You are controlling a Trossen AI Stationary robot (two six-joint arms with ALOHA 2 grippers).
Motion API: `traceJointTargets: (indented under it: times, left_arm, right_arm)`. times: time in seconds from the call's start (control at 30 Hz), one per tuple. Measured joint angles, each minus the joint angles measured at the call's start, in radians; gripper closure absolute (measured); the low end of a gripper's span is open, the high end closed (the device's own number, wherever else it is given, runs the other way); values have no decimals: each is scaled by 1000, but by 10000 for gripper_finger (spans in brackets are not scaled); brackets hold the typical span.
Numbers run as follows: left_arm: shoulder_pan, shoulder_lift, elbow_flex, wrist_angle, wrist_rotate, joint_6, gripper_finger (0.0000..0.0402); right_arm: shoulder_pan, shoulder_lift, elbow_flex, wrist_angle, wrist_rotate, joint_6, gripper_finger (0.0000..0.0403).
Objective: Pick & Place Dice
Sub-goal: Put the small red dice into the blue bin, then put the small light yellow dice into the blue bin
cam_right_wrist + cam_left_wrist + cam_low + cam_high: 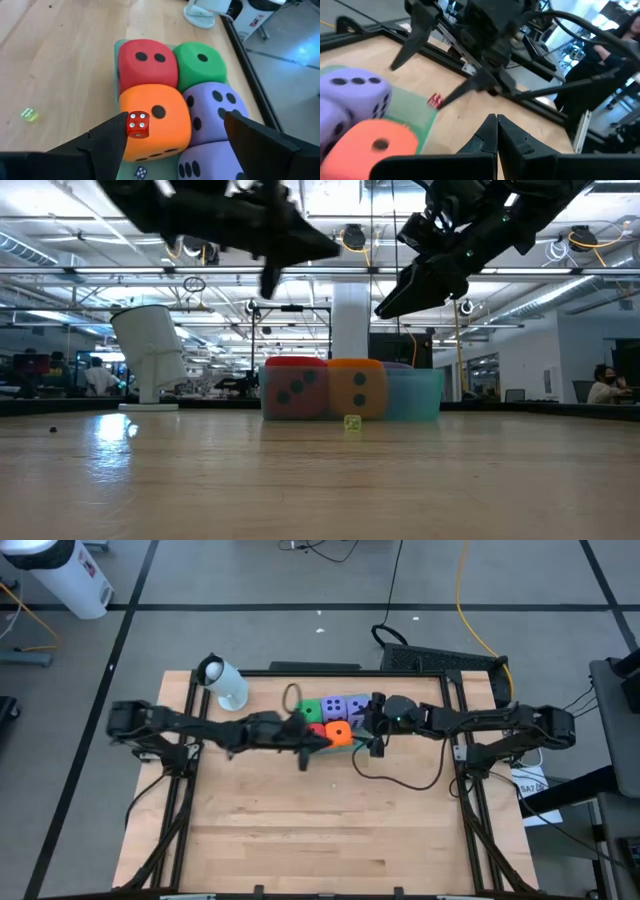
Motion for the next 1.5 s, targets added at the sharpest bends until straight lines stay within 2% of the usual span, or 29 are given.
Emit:
traceJointTargets:
  times: [0.23,0.47,0.7,1.07,1.5]
  left_arm:
    - [66,222,197,-3,139,-76,400]
    - [93,350,316,-11,220,-122,400]
    - [102,394,388,-132,171,-111,400]
    - [113,385,389,-117,112,-107,400]
    - [123,385,388,-169,80,-100,400]
  right_arm:
    - [0,1,0,-2,49,-8,90]
    - [0,1,0,-16,52,17,90]
    - [2,-17,0,-36,57,23,90]
    - [5,-61,0,-106,45,30,90]
    - [30,-61,0,-38,49,33,90]
